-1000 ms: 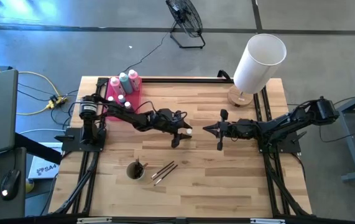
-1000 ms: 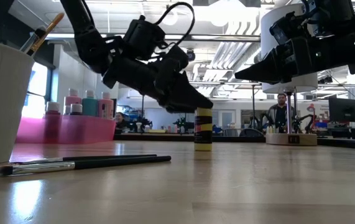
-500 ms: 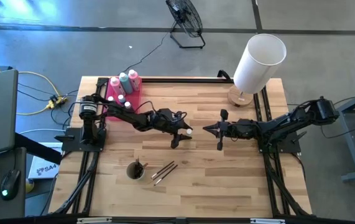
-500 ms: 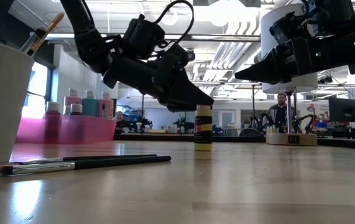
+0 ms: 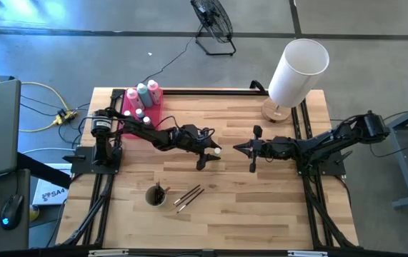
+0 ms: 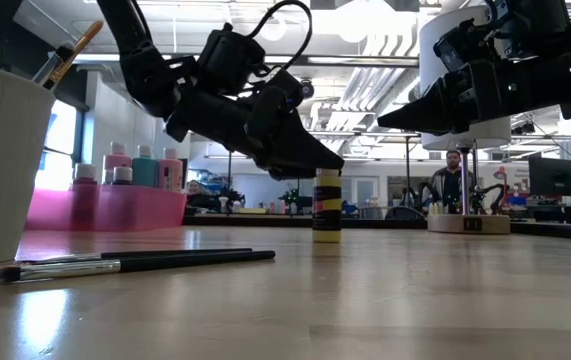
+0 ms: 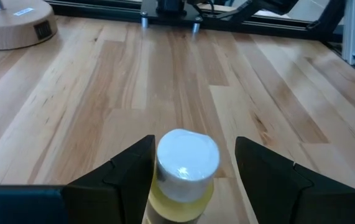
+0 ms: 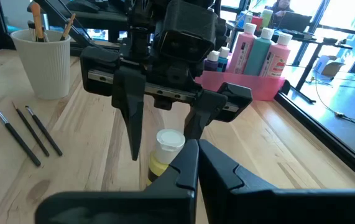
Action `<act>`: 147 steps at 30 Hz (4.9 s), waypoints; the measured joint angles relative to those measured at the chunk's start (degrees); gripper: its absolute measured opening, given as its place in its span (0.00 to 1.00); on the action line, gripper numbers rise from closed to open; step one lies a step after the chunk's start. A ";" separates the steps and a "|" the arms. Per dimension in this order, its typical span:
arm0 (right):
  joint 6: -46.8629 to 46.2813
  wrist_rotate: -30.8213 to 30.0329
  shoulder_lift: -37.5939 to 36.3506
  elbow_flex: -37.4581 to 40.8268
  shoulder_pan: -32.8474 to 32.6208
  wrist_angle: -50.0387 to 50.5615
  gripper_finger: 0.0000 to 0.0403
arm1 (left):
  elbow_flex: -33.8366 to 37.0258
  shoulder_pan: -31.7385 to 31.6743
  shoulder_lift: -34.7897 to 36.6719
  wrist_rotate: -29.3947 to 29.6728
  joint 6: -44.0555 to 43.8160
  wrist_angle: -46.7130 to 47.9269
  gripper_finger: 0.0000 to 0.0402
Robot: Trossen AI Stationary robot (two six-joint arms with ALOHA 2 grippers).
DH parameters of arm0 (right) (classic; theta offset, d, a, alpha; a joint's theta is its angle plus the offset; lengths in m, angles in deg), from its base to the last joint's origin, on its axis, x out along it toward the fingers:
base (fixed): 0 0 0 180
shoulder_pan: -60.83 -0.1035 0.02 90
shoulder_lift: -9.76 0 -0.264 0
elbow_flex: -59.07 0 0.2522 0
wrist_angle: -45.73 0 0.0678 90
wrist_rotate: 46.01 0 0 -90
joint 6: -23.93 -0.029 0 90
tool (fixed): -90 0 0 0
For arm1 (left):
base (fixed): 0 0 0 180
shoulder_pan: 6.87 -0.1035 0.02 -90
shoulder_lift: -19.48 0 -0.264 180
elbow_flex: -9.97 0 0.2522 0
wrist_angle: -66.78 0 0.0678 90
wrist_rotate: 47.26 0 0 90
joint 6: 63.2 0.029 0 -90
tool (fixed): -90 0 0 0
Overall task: Pick & Place Paint Supplies
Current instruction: Put the small yellow paint bottle into the pink bin
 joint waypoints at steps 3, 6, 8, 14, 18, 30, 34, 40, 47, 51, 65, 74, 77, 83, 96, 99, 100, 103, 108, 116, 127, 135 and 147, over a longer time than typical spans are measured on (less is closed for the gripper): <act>-0.02 0.00 0.00 0.00 0.00 -0.01 0.01 | 0.00 -0.01 0.00 2.34 0.12 0.03 0.54; -0.04 -0.01 0.00 0.00 0.00 -0.01 0.01 | 0.00 -0.01 0.00 2.98 0.14 -0.03 0.54; -0.07 -0.02 0.00 0.02 0.00 -0.01 0.01 | 0.00 -0.02 0.00 3.05 0.14 -0.02 0.54; -0.11 -0.02 0.00 0.00 0.00 -0.01 0.01 | 0.00 -0.02 0.02 2.23 0.14 0.05 0.54; -0.14 -0.02 0.00 0.01 0.00 0.00 0.01 | 0.00 -0.02 0.02 2.22 0.11 0.17 0.54; -0.17 -0.02 0.00 0.00 0.00 0.00 0.01 | 0.00 -0.02 0.04 1.65 -0.06 0.54 0.52; -0.17 -0.02 0.00 0.00 0.00 -0.01 0.01 | 0.00 -0.01 0.04 1.32 -0.06 0.51 0.45; -0.16 -0.02 0.00 0.00 0.00 0.01 0.01 | 0.00 -0.02 0.04 1.30 -0.07 0.43 0.34; -0.17 -0.02 0.00 0.02 0.00 0.01 0.01 | 0.00 -0.02 0.04 1.21 -1.81 0.40 0.31; -0.16 -0.02 0.00 0.00 0.00 0.01 0.01 | 0.00 0.00 0.04 1.19 -1.52 0.43 0.32; -0.17 -0.02 0.00 0.00 0.00 0.01 0.01 | -0.02 0.04 0.17 2.59 -1.03 1.71 0.33; -0.15 -0.02 0.00 0.00 0.00 -0.01 0.01 | -0.02 0.00 0.17 5.42 -1.61 1.26 0.33; -0.15 -0.02 0.02 0.01 0.00 -0.01 0.01 | -0.02 0.00 0.12 5.65 -1.57 1.04 0.33; -0.15 -0.02 0.02 0.01 0.00 -0.01 0.01 | 0.09 0.00 -0.07 5.74 -2.61 -1.83 0.33; -0.15 -0.02 0.00 0.00 0.00 -0.01 0.01 | 0.09 -0.02 -0.07 5.67 -4.30 -2.46 0.33; -0.15 -0.02 0.02 0.00 -0.01 -0.01 0.01 | 0.09 -0.05 -0.07 5.63 -5.73 -2.47 0.33; -0.15 -0.02 0.01 0.02 0.00 0.00 0.01 | 0.11 -0.07 -0.04 5.59 -5.83 -2.45 0.33; -0.15 -0.02 0.00 0.00 0.00 0.01 0.01 | 0.11 -0.88 0.85 4.20 -5.64 -0.25 0.31; -0.15 -0.02 0.01 0.01 0.00 0.01 0.01 | 0.17 -3.63 3.57 1.39 -4.97 4.76 0.29; -0.15 -0.01 0.02 0.01 -0.02 0.16 0.01 | 0.17 -7.17 11.08 4.17 -1.32 14.46 0.31; -0.15 0.01 0.02 0.02 -0.02 1.30 0.01 | 0.21 -15.94 27.93 7.56 -2.68 36.39 0.29; -0.15 0.00 0.02 0.02 -0.02 1.59 0.01 | 0.20 -16.52 43.26 23.28 -2.50 52.57 0.30; -0.17 0.00 0.02 0.02 -0.02 1.65 0.01 | 13.90 -16.50 60.98 38.01 -13.10 57.26 0.30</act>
